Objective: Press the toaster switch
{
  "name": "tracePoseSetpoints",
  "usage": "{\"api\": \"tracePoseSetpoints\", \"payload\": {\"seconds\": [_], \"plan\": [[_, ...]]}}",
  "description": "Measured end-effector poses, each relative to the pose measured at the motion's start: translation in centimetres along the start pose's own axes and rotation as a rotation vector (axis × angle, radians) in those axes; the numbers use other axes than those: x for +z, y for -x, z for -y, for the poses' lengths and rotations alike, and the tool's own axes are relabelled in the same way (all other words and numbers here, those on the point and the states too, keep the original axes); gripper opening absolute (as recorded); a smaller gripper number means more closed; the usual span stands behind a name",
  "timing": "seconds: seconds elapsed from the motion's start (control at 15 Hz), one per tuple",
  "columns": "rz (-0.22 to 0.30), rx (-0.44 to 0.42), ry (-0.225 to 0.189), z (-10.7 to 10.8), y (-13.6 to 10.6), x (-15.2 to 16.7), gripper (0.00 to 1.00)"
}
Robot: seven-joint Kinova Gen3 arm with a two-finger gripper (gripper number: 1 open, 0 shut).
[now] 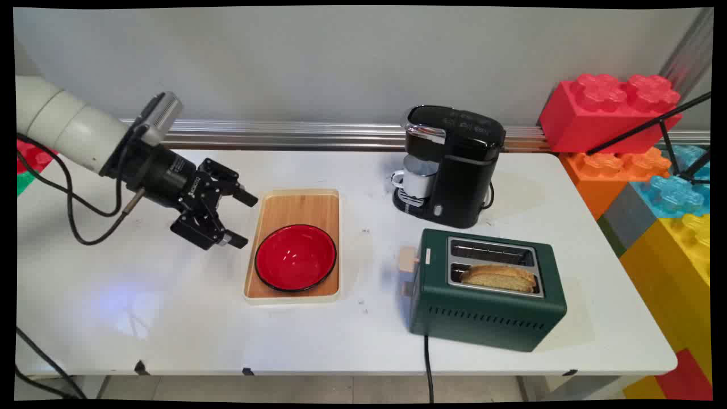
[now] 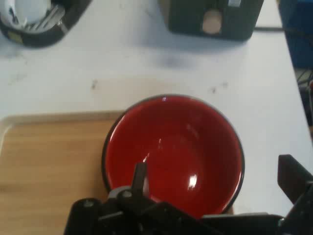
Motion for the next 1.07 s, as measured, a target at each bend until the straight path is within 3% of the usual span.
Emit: {"api": "tracePoseSetpoints", "payload": {"seconds": [0.27, 0.33, 1.07], "plan": [[-0.068, -0.001, 0.028, -0.32, -0.47, -0.2, 1.0], [-0.084, 0.0, 0.037, -0.45, -0.57, -0.26, 0.0], [-0.16, 0.013, 0.089, -0.65, -0.99, 0.3, 0.0]]}}
